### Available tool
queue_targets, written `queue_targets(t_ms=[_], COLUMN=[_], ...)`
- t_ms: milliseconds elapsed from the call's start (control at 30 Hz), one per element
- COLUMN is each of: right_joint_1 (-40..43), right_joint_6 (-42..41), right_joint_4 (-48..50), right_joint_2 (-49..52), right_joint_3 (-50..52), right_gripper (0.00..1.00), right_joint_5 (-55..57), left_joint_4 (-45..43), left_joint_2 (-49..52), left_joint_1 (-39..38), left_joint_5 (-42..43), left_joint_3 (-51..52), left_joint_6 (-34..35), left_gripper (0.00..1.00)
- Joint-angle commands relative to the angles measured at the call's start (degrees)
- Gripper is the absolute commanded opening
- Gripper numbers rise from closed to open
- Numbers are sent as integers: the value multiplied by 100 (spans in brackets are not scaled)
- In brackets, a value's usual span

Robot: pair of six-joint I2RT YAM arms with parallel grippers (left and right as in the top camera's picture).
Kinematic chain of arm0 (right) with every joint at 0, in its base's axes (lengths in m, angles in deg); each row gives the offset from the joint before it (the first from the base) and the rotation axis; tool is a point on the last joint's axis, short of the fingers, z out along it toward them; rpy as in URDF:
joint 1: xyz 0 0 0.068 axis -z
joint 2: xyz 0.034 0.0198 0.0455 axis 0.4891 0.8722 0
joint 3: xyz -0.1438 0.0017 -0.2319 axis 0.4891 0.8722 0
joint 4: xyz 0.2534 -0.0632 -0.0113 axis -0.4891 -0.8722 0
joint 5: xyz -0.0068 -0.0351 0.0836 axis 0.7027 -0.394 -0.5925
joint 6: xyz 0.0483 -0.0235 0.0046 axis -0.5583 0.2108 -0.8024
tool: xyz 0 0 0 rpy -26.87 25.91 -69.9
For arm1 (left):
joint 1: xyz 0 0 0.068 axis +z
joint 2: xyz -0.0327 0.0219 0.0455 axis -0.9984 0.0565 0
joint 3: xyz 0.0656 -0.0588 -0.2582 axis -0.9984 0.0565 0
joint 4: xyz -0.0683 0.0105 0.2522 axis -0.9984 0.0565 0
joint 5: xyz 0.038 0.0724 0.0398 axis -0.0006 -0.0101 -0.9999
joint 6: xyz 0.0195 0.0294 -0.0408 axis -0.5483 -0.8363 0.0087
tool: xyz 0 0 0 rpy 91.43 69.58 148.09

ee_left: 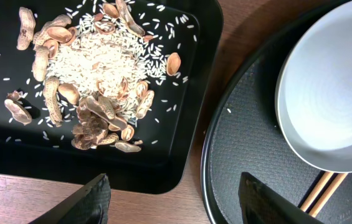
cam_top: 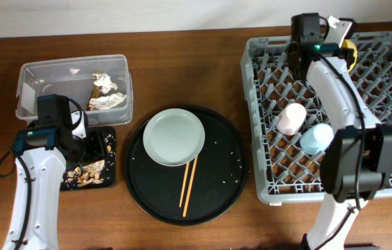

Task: Sort waste into correct bins and load items into the dishwasher rack
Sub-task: 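Grasp the yellow bowl with the right gripper and lift it to the rack, then set the yellow bowl upright in the rack's back corner with the right gripper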

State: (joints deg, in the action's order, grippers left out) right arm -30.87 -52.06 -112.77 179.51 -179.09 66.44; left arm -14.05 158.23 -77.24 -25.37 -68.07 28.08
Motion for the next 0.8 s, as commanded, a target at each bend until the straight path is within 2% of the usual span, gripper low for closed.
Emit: queue_targets(t_ms=[0,233,300,433,467,533,600,767], right_joint_1=[-26,-297,-474,-599,-599,-562,-553,-542], right_joint_6=[-24,-28,-28,-52,-192,-439,-437,-439], right_joint_4=[-2,-304,-507,-852,-1005,-1106,-1040,-1019], right_joint_2=[402,509,509,509,507,487,450,345], right_joint_3=[-35,-22,-22,-20,-22,-22,-26,-26], right_gripper=[4,4,22,28,28,5,4,4], right_joint_5=[236,214,214,214,219,573,1226,1416], left_joint_4=[-13,-37,-35,-35,-35,-33,-35,-39], left_joint_2=[-76,-76,-76,-76,-76,-76,-76,-76], left_joint_1=[39,39,39,39,39,39,39,39], left_joint_5=[48,214,219,219,219,221,221,219], left_joint_3=[-7,-7,-7,-7,-7,-7,-7,-7], left_joint_6=[76,76,74,74,74,76,74,74], left_gripper=[65,65,65,65,65,65,65,65])
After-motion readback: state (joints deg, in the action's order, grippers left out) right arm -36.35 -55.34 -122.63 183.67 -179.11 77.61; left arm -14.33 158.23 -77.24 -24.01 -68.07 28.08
